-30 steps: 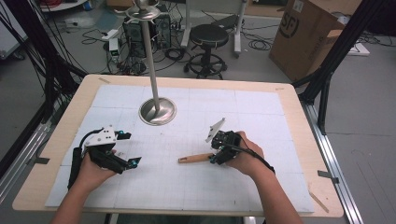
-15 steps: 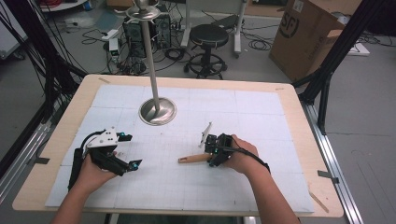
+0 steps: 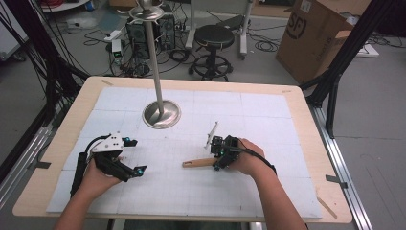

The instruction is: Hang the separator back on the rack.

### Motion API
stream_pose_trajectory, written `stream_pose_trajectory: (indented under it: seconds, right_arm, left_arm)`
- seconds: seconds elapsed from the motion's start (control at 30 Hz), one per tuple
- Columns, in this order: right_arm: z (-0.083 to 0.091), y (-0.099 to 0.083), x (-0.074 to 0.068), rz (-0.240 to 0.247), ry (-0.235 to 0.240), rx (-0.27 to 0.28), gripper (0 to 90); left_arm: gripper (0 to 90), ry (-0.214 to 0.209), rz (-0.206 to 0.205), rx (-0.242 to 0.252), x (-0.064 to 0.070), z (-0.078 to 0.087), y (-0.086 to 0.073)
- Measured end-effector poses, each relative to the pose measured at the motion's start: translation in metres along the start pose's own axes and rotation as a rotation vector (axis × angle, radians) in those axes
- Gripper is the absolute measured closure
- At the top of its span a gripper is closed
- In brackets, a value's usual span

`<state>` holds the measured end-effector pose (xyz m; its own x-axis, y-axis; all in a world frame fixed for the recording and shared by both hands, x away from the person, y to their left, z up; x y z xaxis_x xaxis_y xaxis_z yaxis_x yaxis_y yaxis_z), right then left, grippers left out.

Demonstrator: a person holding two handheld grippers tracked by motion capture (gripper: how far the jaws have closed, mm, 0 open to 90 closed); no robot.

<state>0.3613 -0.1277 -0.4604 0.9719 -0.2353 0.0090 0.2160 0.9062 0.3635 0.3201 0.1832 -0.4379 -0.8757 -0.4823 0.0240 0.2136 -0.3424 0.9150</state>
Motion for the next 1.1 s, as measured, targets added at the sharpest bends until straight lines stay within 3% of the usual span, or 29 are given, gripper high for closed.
stream_pose_trajectory:
  seconds: [0.4,0.63,0.87,1.1]
  right_arm:
    - [0.003,0.001,-0.003,-0.015,-0.013,0.006,69.2]
    - [0.020,0.005,0.001,-0.077,-0.026,0.154,69.3]
    - [0.038,0.011,0.000,-0.106,-0.037,0.298,69.3]
    - [0.059,0.019,0.002,-0.144,-0.077,0.462,69.4]
  left_arm:
    - [1.7,-0.001,0.002,0.000,0.000,0.001,0.000]
    - [1.7,0.000,0.005,0.002,-0.001,0.002,0.000]
    - [1.7,-0.002,0.006,0.004,-0.001,0.002,0.000]
    - [1.7,-0.006,0.015,0.014,-0.001,0.002,0.001]
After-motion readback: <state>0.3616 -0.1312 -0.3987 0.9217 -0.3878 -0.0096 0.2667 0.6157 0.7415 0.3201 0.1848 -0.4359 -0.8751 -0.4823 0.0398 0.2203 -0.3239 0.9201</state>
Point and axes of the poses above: each handheld gripper's, and its own axes: z roughly backward along the jaws, y roughly out of its top, x roughly to its right, the point moved 5 cm from there along -z, roughly forward along the jaws, and after that the axes turned 6 degrees about x, right-handed, at the moved point
